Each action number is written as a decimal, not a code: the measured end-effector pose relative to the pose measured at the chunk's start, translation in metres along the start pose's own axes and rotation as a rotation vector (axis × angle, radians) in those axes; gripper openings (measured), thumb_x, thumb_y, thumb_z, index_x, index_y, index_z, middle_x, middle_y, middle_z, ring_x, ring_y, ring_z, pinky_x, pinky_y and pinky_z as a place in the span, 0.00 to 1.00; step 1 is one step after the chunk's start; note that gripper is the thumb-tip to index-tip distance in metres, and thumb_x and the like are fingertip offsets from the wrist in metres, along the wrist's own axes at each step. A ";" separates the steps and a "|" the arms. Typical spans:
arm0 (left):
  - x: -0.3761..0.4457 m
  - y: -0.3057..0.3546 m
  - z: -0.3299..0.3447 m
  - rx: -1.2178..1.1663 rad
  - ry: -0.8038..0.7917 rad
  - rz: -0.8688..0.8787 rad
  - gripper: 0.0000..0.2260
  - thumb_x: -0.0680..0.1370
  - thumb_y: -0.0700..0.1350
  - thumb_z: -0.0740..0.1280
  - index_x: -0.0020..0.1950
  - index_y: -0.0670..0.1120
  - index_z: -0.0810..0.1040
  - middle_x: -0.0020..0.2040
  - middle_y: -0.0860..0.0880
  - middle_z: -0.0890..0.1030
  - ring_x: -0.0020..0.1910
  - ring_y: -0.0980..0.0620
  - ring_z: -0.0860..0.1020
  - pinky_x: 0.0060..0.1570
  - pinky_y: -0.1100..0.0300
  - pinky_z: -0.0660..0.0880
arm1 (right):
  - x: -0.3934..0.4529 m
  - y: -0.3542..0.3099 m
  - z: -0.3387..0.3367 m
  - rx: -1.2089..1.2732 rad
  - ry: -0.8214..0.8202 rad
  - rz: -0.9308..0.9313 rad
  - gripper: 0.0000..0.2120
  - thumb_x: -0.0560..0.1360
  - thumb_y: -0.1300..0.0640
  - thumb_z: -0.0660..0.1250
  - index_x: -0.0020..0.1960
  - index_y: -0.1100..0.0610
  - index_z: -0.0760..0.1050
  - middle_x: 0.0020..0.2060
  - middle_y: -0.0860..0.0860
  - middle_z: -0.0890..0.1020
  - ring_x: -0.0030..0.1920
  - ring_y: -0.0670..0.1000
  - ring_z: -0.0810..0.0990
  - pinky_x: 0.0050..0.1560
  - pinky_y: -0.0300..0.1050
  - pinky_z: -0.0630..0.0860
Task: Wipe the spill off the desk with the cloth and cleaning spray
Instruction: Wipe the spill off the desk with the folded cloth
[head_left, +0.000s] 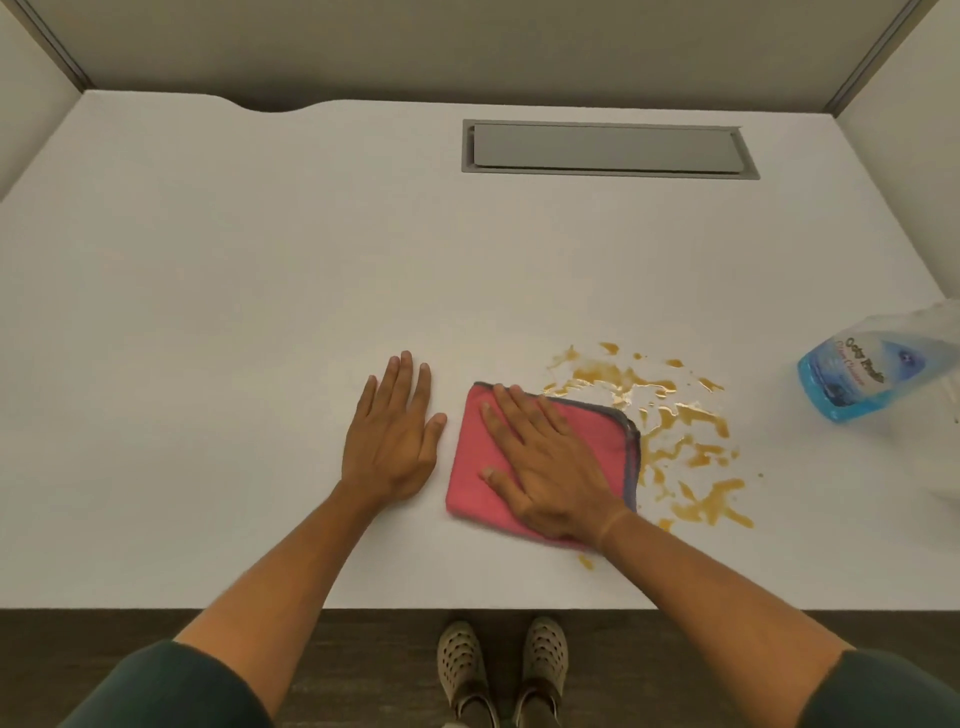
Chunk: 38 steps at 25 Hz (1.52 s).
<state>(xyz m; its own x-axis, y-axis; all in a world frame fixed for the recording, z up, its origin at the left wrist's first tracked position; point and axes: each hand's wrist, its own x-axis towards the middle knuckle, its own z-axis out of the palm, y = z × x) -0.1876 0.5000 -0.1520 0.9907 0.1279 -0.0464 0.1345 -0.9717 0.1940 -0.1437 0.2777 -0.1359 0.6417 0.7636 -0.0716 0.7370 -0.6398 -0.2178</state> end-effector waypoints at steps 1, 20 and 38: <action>0.000 0.000 0.000 0.005 0.003 0.000 0.29 0.81 0.57 0.44 0.79 0.46 0.46 0.80 0.44 0.46 0.79 0.49 0.43 0.77 0.51 0.42 | 0.008 0.004 0.000 0.003 0.016 0.039 0.34 0.80 0.38 0.48 0.80 0.54 0.44 0.80 0.52 0.46 0.79 0.50 0.40 0.78 0.55 0.46; 0.000 0.001 0.001 0.013 0.024 -0.015 0.30 0.80 0.58 0.44 0.80 0.46 0.48 0.80 0.45 0.47 0.79 0.49 0.44 0.77 0.49 0.45 | -0.027 -0.015 0.000 0.020 -0.013 0.291 0.39 0.78 0.35 0.47 0.79 0.55 0.37 0.79 0.54 0.40 0.78 0.51 0.35 0.78 0.55 0.42; 0.000 0.001 0.003 0.012 0.026 -0.017 0.31 0.80 0.60 0.44 0.80 0.47 0.48 0.80 0.45 0.48 0.79 0.49 0.45 0.77 0.50 0.44 | -0.034 -0.020 0.002 0.047 0.025 0.448 0.38 0.79 0.35 0.45 0.79 0.56 0.38 0.79 0.55 0.42 0.79 0.52 0.37 0.78 0.56 0.44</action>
<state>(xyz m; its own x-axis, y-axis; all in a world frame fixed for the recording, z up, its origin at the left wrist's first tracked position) -0.1874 0.4983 -0.1546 0.9886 0.1491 -0.0235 0.1508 -0.9717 0.1816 -0.1808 0.2652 -0.1313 0.9004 0.4098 -0.1458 0.3756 -0.9016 -0.2147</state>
